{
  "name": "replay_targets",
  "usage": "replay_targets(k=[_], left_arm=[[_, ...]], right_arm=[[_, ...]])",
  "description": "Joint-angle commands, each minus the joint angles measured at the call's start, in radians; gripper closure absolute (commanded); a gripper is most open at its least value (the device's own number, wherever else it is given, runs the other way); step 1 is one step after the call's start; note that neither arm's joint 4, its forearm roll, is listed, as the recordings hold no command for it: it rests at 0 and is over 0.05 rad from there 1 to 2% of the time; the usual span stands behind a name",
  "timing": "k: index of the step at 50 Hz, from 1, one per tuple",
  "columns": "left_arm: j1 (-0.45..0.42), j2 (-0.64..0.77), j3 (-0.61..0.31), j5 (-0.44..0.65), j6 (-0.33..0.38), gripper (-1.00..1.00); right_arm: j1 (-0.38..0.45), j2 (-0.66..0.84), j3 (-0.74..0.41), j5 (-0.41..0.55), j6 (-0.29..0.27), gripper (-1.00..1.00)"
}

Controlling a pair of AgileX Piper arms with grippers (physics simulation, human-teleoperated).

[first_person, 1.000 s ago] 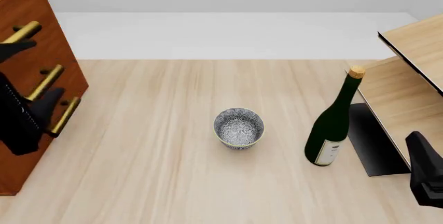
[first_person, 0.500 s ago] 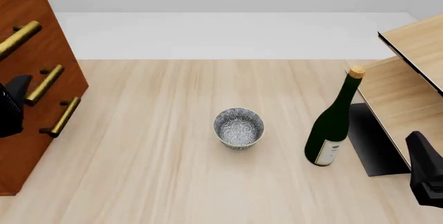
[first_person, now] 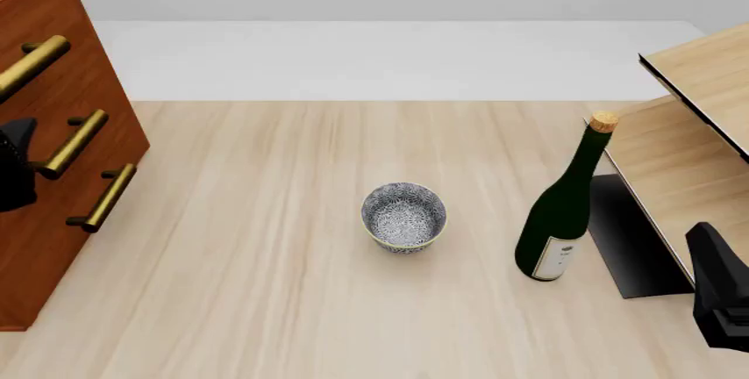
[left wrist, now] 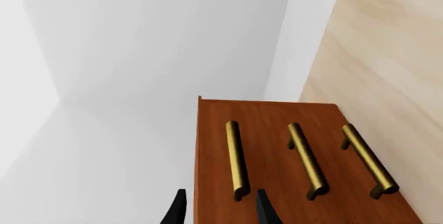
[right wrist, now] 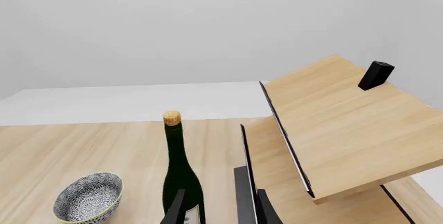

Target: Close the bottom drawer of the cabinet and open the top drawer.

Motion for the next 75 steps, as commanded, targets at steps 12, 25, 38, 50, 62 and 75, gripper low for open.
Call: replay_targets(k=[12,25,38,50,62,75], left_arm=[[0.055,0.094,0.004,-0.079,0.009,-1.00],[0.086,0.150,0.004,-0.122,0.013,-1.00],[0.098,0.204,0.000,-0.164,0.013,-1.00],[0.114,0.248,0.000,-0.203,0.025,-1.00],[0.137,0.266,-0.022,-0.212,0.032,-1.00],[0.148,0.298,-0.045,-0.222,0.033,-1.00]], right_arm=[[-0.001,0.007,0.001,-0.007,-0.003,-1.00],[-0.001,0.004,0.002,-0.005,-0.002,-1.00],[-0.004,0.010,0.002,-0.012,-0.004,-1.00],[-0.002,0.021,0.002,-0.022,-0.008,-1.00],[0.000,0.005,0.001,-0.006,-0.007,-1.00],[-0.001,0.000,0.000,-0.001,-0.006,-1.00]])
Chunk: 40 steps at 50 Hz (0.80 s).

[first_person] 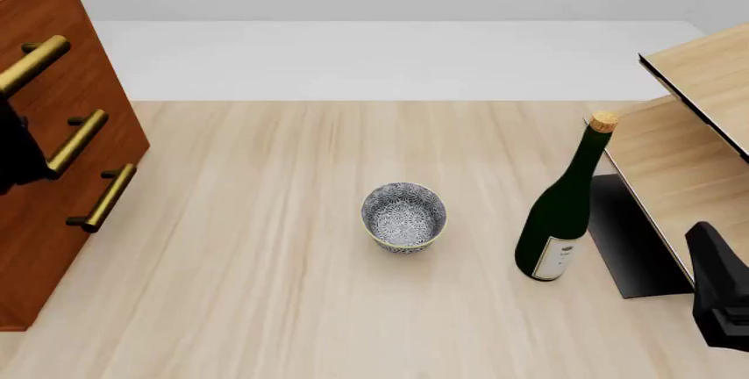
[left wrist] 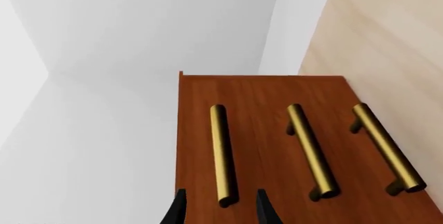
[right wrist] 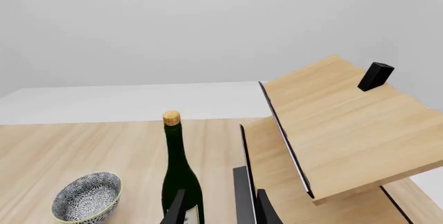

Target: Close the bottom drawer of the cabinet and open the top drawer.

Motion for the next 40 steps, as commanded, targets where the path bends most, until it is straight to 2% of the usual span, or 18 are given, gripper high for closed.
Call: replay_targets(k=[1,40], left_arm=[[0.012,0.029,-0.017,-0.012,0.003,-1.00],[0.052,0.113,-0.006,-0.075,0.011,-1.00]], right_arm=[[0.000,-0.005,0.000,0.005,0.001,-1.00],[0.004,-0.007,0.000,0.006,-0.001,-1.00]])
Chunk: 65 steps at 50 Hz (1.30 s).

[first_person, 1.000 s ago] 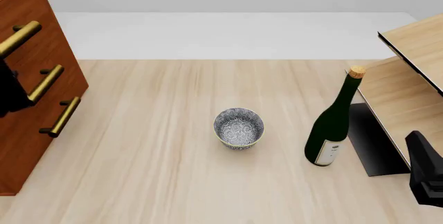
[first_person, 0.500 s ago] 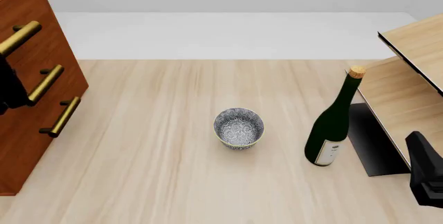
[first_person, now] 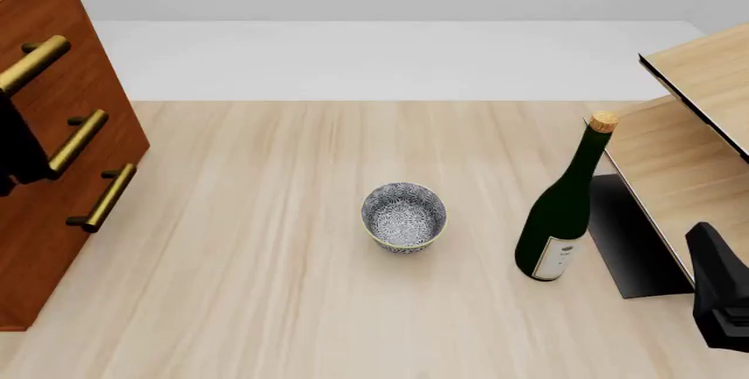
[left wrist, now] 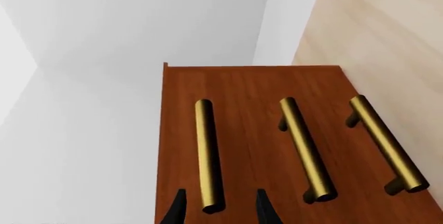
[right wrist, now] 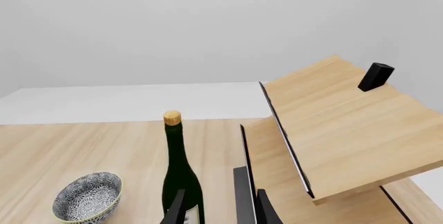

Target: Close the bottom drawer of the cabinet and open the top drawer.

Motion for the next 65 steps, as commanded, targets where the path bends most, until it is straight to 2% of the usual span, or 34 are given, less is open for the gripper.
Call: replay_targets(k=[1,20,65], left_arm=[[0.009,0.012,0.003,-0.013,0.005,1.00],[0.004,-0.015,0.000,-0.021,0.016,1.00],[-0.128,-0.054,0.034,-0.061,0.076,1.00]], right_arm=[[0.002,0.000,0.000,0.000,0.000,-1.00],[0.001,-0.001,0.000,0.000,0.000,-1.00],[-0.003,0.002,-0.001,-0.003,0.001,-1.00]])
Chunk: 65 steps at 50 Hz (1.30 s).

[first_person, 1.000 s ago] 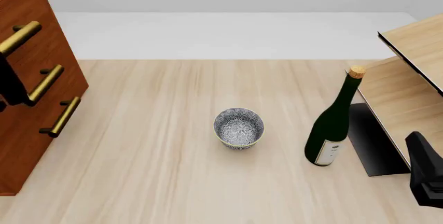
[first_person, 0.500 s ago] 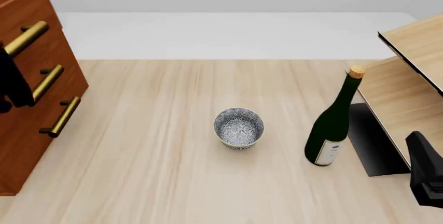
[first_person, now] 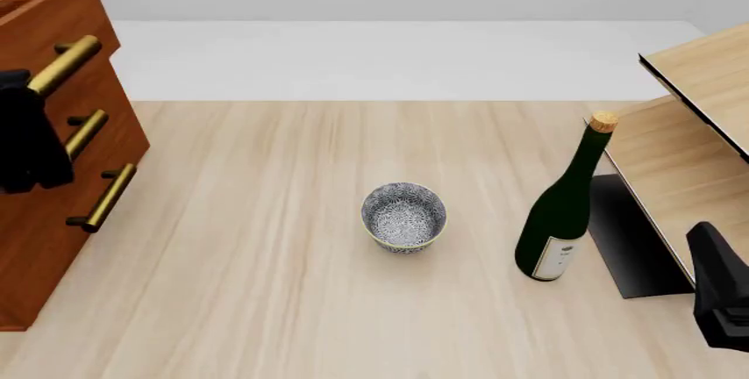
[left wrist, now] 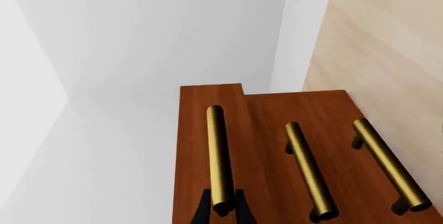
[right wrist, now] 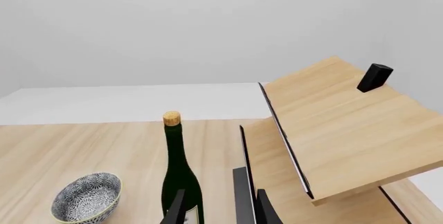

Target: Close the bottom drawer of the cabinet and open the top drawer.

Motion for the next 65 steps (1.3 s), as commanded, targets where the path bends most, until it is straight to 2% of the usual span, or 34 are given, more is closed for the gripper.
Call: replay_targets(k=[1,44,65], left_arm=[[-0.024,-0.019,0.006,-0.011,0.020,1.00],[-0.104,-0.030,0.005,-0.008,0.029,1.00],[-0.113,-0.019,0.004,-0.016,0.028,1.00]], right_arm=[[-0.001,0.002,0.000,-0.001,0.003,-1.00],[-0.002,0.006,0.000,-0.006,0.006,-1.00],[-0.001,0.007,-0.001,-0.006,0.007,-1.00]])
